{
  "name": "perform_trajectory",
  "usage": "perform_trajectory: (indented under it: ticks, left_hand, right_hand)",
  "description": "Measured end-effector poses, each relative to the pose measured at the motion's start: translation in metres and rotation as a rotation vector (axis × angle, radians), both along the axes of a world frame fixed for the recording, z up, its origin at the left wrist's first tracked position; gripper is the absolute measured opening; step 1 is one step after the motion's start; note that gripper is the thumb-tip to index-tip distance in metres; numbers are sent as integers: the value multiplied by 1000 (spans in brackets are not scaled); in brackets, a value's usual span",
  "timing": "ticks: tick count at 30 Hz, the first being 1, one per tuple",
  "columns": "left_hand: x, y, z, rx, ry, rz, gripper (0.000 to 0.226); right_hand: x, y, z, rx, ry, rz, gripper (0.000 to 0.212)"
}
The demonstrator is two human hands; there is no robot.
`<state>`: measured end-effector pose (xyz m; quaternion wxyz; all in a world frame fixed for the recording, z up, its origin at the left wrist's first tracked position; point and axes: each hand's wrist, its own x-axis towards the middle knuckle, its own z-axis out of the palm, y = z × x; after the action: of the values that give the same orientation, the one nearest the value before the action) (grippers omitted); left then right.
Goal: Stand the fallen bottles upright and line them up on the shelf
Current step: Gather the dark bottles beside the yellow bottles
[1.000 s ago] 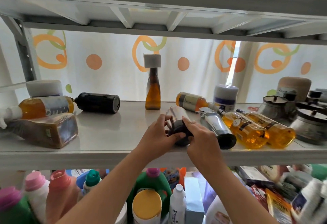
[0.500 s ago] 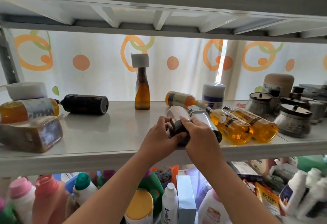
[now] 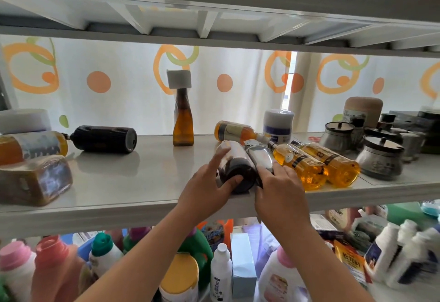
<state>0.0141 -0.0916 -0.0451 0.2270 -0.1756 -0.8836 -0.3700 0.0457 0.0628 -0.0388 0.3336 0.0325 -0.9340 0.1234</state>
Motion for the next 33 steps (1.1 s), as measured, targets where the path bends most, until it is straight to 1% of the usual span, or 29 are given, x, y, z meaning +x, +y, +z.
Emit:
perform_trajectory:
  ticks: [2,4,12,18,21,24,27,30,33]
  left_hand:
    - [-2,-1,-2,-27,22,0,57]
    - [-4,-1,-3,-18,24,-2,55]
    - [-6,0,-5,-4,26,1,55]
    - [-4,0,-6,-23,32,11,56]
    - [-1,0,-3,-33,35,9,57]
    - [3,0,0,-67,53,51,59]
    - [8,-1,2,-125,90,96,65]
    - [11,-6,4,-122,83,79,71]
    - [18,-14,8,-86,99,102,66]
  right_hand:
    - [-3,5,-2,-18,-14,12,43]
    - [-4,8,-3,-47,-6,42,41]
    - [-3,16,-4,-124,32,99,42]
    - [-4,14,-8,-184,34,89,44]
    - [-5,13,-9,-189,30,88,44]
    - [-4,11,-8,-169,28,81,47]
    - [-2,8,-3,-170,105,83,47]
    - [3,-2,5,-172,216,150,43]
    - [5,-19,13,-117,305,215,41]
